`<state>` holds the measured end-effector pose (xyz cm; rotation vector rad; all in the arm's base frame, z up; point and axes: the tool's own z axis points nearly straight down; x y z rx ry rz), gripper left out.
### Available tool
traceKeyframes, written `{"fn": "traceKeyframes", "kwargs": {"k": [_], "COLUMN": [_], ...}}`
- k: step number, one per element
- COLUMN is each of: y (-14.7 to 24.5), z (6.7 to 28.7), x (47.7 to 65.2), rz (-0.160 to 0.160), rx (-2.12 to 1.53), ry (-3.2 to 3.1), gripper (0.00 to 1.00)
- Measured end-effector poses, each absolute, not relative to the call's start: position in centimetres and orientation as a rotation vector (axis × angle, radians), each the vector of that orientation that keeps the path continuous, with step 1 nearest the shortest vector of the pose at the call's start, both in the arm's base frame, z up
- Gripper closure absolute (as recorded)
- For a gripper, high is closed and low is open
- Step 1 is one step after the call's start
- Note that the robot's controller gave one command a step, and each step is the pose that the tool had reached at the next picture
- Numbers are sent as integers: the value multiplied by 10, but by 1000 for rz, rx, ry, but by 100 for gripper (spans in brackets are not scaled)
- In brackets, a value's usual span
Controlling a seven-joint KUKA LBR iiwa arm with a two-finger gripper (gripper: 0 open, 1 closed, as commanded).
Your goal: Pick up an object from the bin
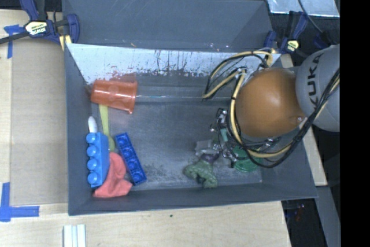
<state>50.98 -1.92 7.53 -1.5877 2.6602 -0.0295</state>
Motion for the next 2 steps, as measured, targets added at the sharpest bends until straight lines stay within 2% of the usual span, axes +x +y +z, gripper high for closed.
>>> {"fn": "traceKeyframes", "kwargs": {"k": [2], "y": [-24], "z": [74], "x": [511], "rz": [-33], "rx": [-1611], "ry": [2640], "gripper": [100]}}
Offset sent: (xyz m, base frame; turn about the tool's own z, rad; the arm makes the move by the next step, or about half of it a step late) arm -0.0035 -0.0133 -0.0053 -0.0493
